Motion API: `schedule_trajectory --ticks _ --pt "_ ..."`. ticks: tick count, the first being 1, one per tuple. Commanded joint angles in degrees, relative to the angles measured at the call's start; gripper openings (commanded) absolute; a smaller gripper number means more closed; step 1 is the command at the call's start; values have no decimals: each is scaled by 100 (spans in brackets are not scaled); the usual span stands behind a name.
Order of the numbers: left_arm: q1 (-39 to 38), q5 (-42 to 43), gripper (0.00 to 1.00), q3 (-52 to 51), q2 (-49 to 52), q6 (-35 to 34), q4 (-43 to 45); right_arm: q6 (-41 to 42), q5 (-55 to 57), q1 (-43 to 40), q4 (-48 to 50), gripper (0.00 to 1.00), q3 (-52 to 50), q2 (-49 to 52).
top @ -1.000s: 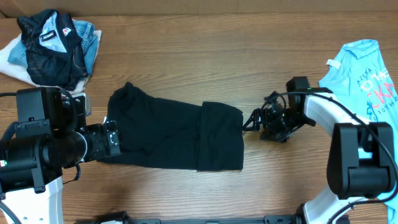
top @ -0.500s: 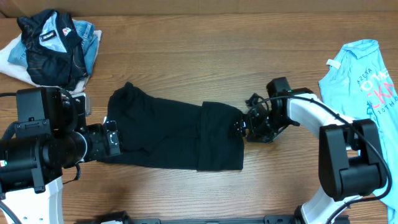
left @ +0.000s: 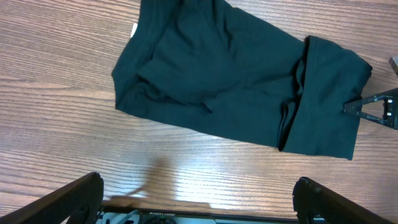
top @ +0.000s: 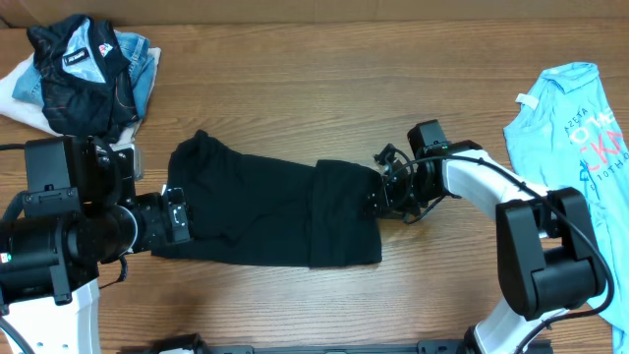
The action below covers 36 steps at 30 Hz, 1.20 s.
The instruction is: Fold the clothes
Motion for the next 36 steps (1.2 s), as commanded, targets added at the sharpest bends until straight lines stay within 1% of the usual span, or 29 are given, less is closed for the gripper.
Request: schedule_trajectory --ticks 1,3,8,12,16,21,24,26,30,32,36 --pt "26 63 100 -63 9 107 2 109 -120 96 48 4 -15 42" --pt "26 63 100 -63 9 107 -4 142 33 96 26 4 -15 42" --pt "26 63 100 -63 9 107 -26 581 815 2 -35 4 -15 42" --pt "26 63 100 -63 9 107 -48 577 1117 -223 -177 4 -15 39" --pt "26 63 100 -63 9 107 -63 579 1576 -623 -400 4 15 39" --pt "26 63 100 -63 9 107 -66 577 2295 -1108 -968 4 354 37" --pt "26 63 100 -63 9 107 -68 579 2697 -1241 -1394 4 717 33" --pt "26 63 100 -63 9 107 -68 623 2892 -1244 -1676 4 1010 33" --pt "26 63 100 -63 9 107 -66 988 3515 -1067 -2253 4 1694 33" --pt "26 63 100 -63 9 107 -66 1075 3779 -918 -2391 4 1871 33" --pt "26 63 100 -63 9 107 -63 1626 4706 -457 -2531 4 1998 33"
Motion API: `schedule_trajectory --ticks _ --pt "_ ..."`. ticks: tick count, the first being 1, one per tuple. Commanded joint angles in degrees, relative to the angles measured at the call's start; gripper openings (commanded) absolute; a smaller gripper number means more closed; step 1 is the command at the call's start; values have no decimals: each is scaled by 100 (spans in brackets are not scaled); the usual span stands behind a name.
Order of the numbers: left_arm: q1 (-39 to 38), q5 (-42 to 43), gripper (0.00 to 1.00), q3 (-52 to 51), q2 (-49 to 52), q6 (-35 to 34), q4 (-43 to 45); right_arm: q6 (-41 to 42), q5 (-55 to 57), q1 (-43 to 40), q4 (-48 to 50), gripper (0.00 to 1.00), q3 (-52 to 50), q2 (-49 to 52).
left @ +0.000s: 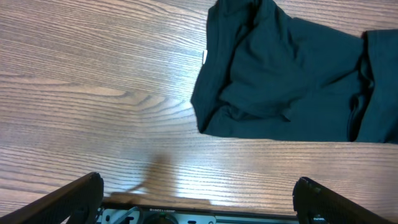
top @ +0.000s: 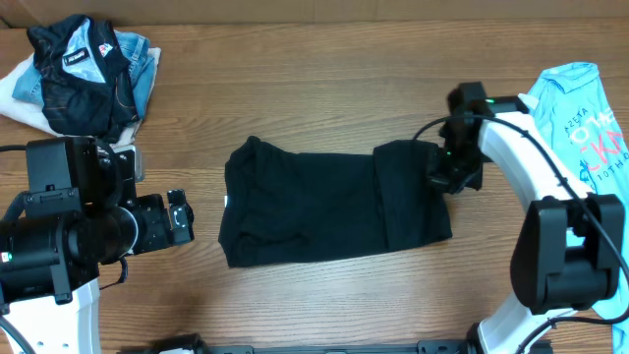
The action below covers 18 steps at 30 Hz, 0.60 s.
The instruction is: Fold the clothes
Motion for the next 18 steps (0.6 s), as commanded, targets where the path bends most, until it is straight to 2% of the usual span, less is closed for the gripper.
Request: schedule_trajectory --ticks 1,11,18 --pt "26 66 100 -39 9 107 -9 706 1220 433 -92 4 136 11" --pt "26 63 100 -39 9 107 -2 1777 2599 1550 -531 4 308 11" --pt "26 66 100 -39 9 107 0 1799 2483 1880 -1154 4 1095 11"
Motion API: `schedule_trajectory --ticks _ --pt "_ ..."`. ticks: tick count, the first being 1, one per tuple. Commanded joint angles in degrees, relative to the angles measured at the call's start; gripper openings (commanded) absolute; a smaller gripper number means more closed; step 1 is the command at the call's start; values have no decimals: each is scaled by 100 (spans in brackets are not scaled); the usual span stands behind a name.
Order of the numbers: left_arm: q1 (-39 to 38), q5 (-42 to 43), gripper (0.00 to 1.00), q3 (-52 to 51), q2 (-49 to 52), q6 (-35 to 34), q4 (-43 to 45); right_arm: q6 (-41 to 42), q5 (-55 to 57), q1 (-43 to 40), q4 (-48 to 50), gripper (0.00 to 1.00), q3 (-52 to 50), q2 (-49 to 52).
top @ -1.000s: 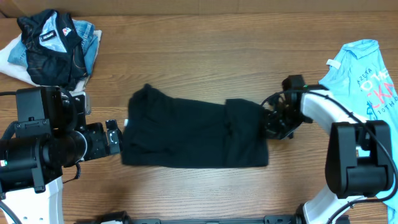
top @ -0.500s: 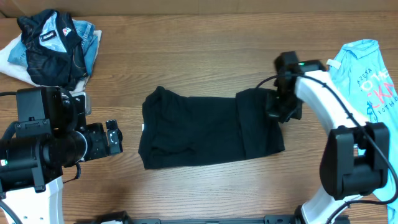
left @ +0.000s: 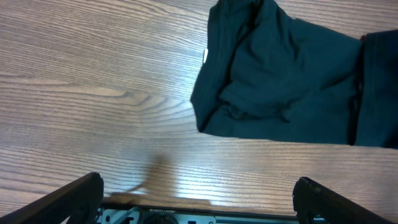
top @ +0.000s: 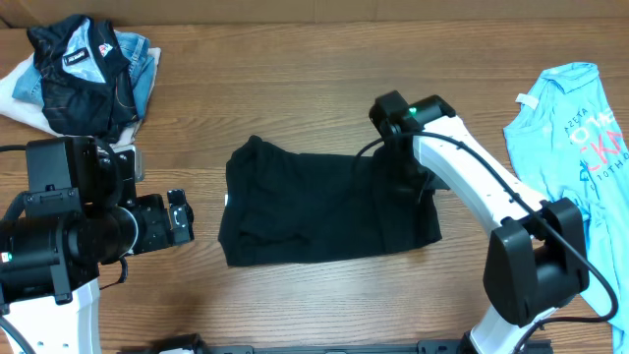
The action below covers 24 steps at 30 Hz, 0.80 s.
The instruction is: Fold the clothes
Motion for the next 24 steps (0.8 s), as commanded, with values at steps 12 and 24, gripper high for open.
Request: schedule_trajectory --ticks 12,24 --pt "26 72 100 -39 9 107 -55 151 -708 824 551 4 415 4" --pt "26 175 100 -39 9 109 -98 195 -1790 1563 1683 39 46 96"
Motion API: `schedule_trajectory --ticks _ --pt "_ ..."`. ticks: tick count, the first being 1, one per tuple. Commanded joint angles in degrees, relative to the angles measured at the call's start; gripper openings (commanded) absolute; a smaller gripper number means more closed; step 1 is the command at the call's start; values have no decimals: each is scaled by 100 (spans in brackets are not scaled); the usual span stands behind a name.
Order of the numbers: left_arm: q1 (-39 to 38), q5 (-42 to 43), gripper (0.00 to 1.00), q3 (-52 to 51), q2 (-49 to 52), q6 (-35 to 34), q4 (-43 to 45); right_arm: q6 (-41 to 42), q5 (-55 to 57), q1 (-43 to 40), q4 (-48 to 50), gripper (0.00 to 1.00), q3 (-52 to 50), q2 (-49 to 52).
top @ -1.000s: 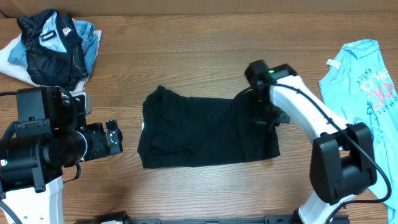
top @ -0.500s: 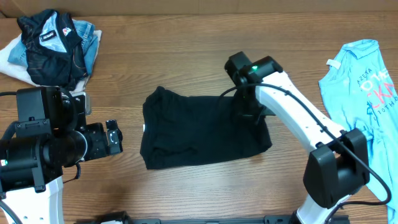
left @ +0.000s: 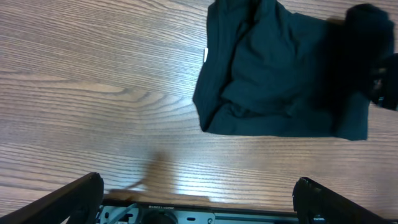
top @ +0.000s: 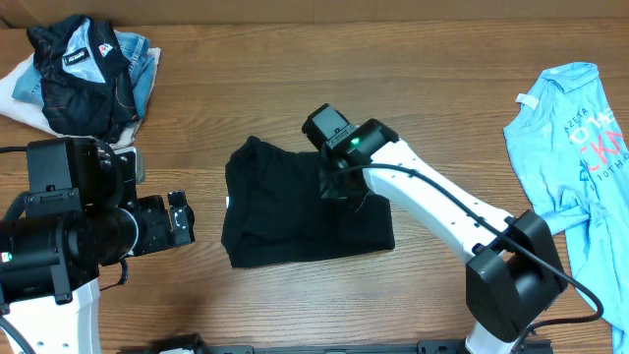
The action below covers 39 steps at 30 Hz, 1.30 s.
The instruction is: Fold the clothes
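A black garment [top: 285,211] lies crumpled at the table's middle, and its left half also shows in the left wrist view [left: 267,74]. My right gripper [top: 339,185] is down over its middle, shut on the cloth, with the garment's right part drawn leftward under it; the fingers are hard to make out against the black. That gripper appears as a dark blur [left: 368,37] in the left wrist view. To the left of the garment, my left gripper [top: 183,218] [left: 199,208] hangs open over bare wood with nothing between its fingers [left: 68,199].
A pile of dark and denim clothes [top: 84,59] sits at the back left corner. A light blue printed T-shirt [top: 580,128] lies along the right edge. The wooden table [top: 295,59] shows bare between them.
My right gripper has moved left from over the garment's right part to over its middle. The garment's right edge has come in leftward with it. The left arm is unmoved.
The garment first lay slanted at left-centre, my left gripper by its left edge and my right at its right end. Then it lay farther right, the right gripper still at that end. Since then that gripper has shifted left, and the garment is shorter.
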Motion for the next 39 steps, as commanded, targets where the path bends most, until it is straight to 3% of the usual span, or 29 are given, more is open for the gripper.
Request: schedule_trajectory --ticks 1,4,10,12,13,14,18,25,34,39 --pt "26 149 100 -35 9 109 -28 26 -476 46 129 39 -48 68" --pt "26 149 100 -35 9 109 -28 24 -680 46 225 38 -28 68" --pt "26 151 100 -35 9 109 -26 20 -658 -306 -507 38 728 55" --pt "26 151 100 -35 9 109 -28 -20 -675 -483 -662 42 962 55" --pt "26 149 100 -35 9 109 -28 -428 -990 -658 -579 49 1023 55" --pt "26 149 100 -35 9 109 -28 -835 -1449 -796 -474 48 1012 57" --pt "26 149 100 -35 9 109 -28 -2116 -3462 -1335 -116 36 807 227" --pt "26 151 100 -35 9 109 -28 -2699 -4966 -1676 382 15 732 1182" --pt "26 151 100 -35 9 109 -50 -2680 -5436 -1810 874 16 734 2422" --pt "26 151 100 -35 9 109 -48 -2686 -5466 -1978 841 7 789 2507"
